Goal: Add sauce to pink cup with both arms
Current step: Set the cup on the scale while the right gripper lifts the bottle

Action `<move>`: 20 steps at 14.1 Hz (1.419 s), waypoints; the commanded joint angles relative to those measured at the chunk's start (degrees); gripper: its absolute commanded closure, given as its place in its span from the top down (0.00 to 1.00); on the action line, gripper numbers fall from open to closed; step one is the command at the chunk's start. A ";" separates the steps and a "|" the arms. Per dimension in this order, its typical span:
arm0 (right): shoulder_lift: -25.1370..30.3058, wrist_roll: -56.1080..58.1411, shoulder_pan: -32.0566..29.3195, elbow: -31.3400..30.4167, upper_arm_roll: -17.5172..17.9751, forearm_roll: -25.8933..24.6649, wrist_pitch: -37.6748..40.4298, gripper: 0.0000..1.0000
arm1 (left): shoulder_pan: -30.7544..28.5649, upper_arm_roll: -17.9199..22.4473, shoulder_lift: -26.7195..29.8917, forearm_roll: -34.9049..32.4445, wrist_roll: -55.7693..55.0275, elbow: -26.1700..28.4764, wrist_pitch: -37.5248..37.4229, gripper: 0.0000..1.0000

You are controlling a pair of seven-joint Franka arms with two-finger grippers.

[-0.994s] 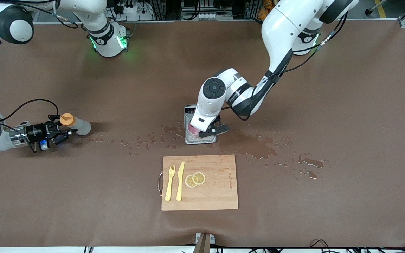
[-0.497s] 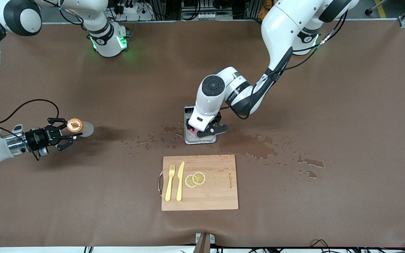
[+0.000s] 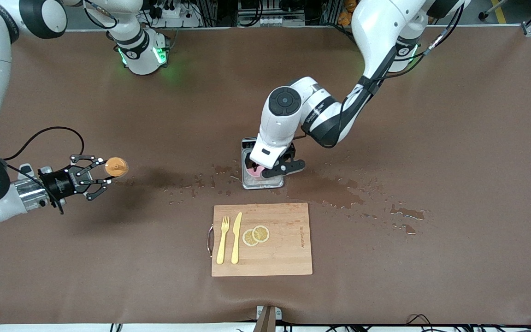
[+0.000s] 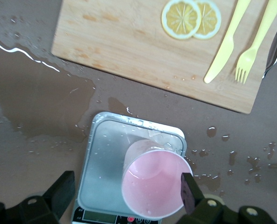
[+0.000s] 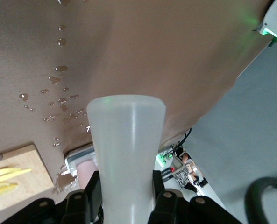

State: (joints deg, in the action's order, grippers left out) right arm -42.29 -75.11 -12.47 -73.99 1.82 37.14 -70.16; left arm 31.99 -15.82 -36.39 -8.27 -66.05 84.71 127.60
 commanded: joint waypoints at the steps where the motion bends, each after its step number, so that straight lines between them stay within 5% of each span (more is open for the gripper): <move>1: 2.56 -8.27 4.80 1.39 -0.51 -2.33 0.90 0.46 | -2.01 -0.43 3.51 -0.96 -0.31 0.89 -2.88 1.00; 8: 3.01 -21.29 13.33 5.61 -0.68 -7.07 0.72 0.45 | -11.15 -0.70 10.01 7.82 15.40 0.89 -13.24 1.00; 16: 2.65 -34.13 22.30 8.25 -0.86 -12.61 -1.03 0.43 | -25.21 -0.61 14.24 9.23 39.57 1.59 -31.17 1.00; 20: 2.39 -39.57 25.99 8.25 -0.77 -15.94 -2.35 0.42 | -31.89 -0.61 18.97 9.23 46.69 5.89 -32.07 1.00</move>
State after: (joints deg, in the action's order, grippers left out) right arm -40.25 -110.84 11.08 -66.40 1.50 23.47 -72.24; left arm 3.23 -16.09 -22.15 -0.30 -23.10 86.07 95.89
